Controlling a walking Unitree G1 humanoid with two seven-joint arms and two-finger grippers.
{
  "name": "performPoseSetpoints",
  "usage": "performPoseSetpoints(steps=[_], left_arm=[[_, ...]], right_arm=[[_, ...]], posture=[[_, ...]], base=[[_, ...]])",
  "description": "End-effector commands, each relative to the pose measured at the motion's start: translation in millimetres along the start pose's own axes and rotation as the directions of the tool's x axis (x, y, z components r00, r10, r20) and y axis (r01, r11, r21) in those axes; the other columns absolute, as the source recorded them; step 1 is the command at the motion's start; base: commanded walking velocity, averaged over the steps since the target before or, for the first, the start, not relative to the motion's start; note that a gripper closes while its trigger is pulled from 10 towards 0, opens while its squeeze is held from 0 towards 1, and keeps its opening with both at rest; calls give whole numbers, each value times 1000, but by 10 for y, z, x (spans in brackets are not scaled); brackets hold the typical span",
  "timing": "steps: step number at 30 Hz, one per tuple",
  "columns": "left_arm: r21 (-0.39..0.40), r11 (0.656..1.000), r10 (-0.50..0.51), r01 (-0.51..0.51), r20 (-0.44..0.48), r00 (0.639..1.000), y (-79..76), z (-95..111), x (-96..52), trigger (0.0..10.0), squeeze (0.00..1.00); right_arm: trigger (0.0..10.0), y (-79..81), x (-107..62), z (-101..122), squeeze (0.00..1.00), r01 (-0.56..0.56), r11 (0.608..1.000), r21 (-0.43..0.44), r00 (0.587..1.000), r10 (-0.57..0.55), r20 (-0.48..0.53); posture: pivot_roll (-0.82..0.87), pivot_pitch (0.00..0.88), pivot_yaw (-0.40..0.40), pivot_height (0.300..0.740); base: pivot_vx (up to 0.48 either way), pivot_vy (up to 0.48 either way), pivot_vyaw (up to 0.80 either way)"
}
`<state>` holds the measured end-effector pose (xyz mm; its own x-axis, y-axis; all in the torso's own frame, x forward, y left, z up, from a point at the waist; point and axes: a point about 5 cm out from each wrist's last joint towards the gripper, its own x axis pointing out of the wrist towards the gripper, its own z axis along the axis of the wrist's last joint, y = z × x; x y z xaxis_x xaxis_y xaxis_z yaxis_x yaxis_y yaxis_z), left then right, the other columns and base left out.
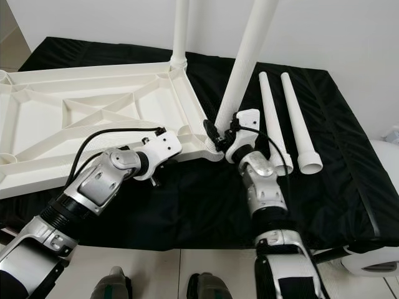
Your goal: Building children table
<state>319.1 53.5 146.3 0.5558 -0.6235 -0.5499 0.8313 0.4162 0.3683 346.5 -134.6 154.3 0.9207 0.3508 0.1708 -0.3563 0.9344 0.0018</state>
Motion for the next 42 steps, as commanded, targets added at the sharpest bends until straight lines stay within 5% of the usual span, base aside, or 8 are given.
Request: performPoseSetpoints(steps=[1, 16, 28, 29, 38, 39, 41, 42], left_arm=[[61, 998, -16, 12, 62, 998, -44, 173, -9, 10000, 0], [74, 997, -36, 31, 64, 997, -76, 181, -3, 10000, 0], [84, 995, -52, 47, 65, 997, -113, 179, -5, 10000, 0], [84, 995, -53, 48, 66, 996, -117, 182, -2, 10000, 0], [92, 994, -58, 52, 68, 996, -129, 188, 4, 10000, 0], [92, 994, -59, 52, 68, 996, -131, 189, 5, 10000, 0], [92, 994, -59, 52, 68, 996, -131, 189, 5, 10000, 0], [93, 994, -60, 53, 68, 996, -135, 191, 8, 10000, 0]], right_arm=[[10000, 85, 52, 96, 0, 26, 999, 29, 998, -28, 48], [10000, 384, 47, 16, 0, 315, 948, 39, 949, -315, 1], [10000, 336, 8, 6, 0, 395, 919, 19, 919, -394, -11], [10000, 316, -2, 10, 1000, 402, 915, 20, 916, -402, -9], [10000, 235, -68, 59, 969, 406, 913, 29, 913, -407, 27], [10000, 200, -82, 64, 294, 398, 917, 24, 916, -399, 33], [10000, 200, -82, 64, 294, 398, 917, 24, 916, -399, 33], [10000, 165, -93, 61, 0, 380, 925, 18, 924, -381, 32]], posture=[[53, 26, -79, 740], [55, 30, -66, 740], [57, 28, -63, 740], [56, 25, -63, 740], [54, 18, -61, 740], [52, 15, -61, 740], [52, 15, -61, 740], [51, 15, -61, 740]], base=[[0, 0, 0], [0, 0, 0], [0, 0, 0], [0, 0, 0], [0, 0, 0], [0, 0, 0], [0, 0, 0], [0, 0, 0]])
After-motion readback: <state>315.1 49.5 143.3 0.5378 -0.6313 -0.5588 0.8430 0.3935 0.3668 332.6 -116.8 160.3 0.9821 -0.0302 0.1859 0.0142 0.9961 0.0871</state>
